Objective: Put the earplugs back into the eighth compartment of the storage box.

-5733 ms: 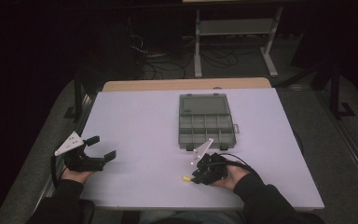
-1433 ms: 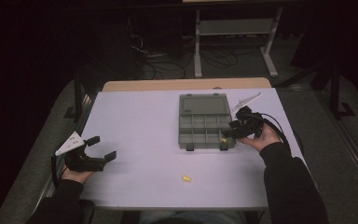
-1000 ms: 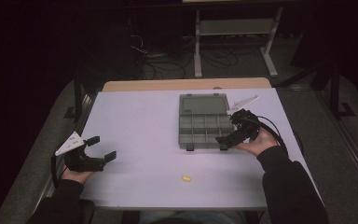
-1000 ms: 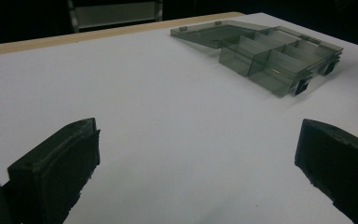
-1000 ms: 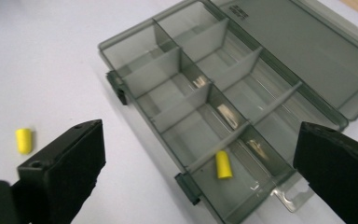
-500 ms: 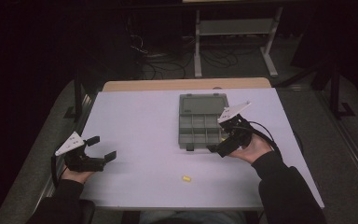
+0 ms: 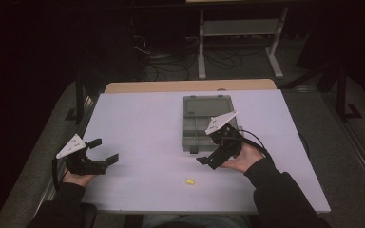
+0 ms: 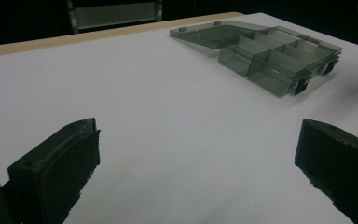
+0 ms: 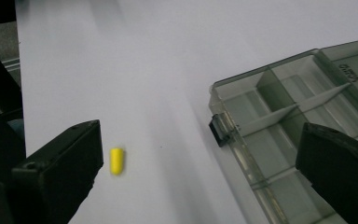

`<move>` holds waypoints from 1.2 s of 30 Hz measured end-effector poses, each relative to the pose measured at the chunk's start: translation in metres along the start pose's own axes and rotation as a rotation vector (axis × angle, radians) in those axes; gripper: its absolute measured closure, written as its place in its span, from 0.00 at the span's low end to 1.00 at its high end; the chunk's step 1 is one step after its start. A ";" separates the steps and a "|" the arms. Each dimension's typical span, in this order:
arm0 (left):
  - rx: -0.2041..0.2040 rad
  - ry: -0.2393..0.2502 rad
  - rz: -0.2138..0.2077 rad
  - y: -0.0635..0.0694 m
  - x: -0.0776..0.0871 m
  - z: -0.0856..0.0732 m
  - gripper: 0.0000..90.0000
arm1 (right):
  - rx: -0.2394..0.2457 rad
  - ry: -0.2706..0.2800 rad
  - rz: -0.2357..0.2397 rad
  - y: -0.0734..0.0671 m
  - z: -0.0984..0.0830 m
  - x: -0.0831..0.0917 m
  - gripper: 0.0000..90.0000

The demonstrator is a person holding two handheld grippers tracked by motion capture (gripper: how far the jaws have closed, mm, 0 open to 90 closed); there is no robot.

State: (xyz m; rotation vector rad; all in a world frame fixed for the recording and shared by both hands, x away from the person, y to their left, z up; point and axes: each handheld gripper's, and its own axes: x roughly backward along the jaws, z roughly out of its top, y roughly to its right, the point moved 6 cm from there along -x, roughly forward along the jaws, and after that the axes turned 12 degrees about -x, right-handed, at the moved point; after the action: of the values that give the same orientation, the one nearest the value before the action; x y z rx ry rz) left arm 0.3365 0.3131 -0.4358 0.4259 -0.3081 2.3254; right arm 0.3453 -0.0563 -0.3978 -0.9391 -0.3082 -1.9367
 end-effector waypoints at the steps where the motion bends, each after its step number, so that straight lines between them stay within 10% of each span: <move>1: 0.000 0.000 0.000 0.000 0.000 0.000 0.00 | 0.000 0.000 0.000 0.000 0.000 0.000 0.00; 36: -0.003 0.000 -0.003 0.001 0.000 0.000 0.00 | 0.091 -0.160 0.104 -0.039 -0.023 -0.056 0.08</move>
State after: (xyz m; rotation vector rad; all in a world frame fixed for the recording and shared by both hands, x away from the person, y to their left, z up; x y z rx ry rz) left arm 0.3362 0.3126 -0.4356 0.4241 -0.3112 2.3220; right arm 0.3173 -0.0121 -0.4475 -1.0313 -0.4287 -1.7422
